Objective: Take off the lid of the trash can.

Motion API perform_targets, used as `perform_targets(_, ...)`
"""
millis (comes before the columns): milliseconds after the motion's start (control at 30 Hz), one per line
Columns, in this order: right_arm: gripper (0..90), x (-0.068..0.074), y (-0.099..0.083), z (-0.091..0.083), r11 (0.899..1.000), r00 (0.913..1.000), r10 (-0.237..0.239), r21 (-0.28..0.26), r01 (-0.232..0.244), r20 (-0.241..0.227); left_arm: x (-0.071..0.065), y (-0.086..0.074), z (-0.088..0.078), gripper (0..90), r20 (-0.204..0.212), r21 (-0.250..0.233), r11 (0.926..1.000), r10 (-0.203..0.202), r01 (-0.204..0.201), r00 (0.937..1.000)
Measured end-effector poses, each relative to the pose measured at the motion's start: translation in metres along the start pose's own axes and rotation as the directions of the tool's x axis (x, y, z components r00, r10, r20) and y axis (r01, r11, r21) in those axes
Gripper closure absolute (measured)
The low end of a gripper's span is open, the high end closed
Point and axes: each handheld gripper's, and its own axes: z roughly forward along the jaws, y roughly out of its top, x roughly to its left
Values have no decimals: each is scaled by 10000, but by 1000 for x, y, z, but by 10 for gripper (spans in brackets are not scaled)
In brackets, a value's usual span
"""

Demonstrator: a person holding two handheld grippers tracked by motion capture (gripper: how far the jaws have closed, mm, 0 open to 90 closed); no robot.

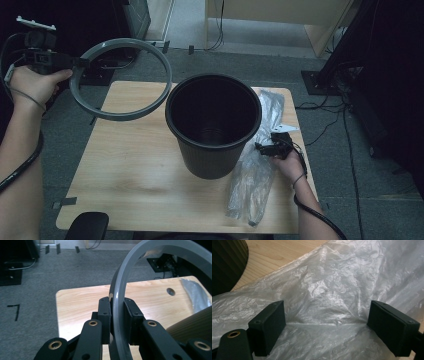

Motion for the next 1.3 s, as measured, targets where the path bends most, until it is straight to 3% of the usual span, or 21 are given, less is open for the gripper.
perform_targets(267,142,0,0,0,10000,10000,-1,-1,1,0,8,-13,5,775,-499,132,9998,-114,120,9987)
perform_targets(500,142,0,0,0,10000,10000,0,-2,0,-2,8,-27,19,775,-682,242,9995,-175,192,9975)
perform_targets(1300,142,0,0,0,10000,10000,-10,-6,10,0,12,-70,57,775,-544,503,9962,-683,711,9962)
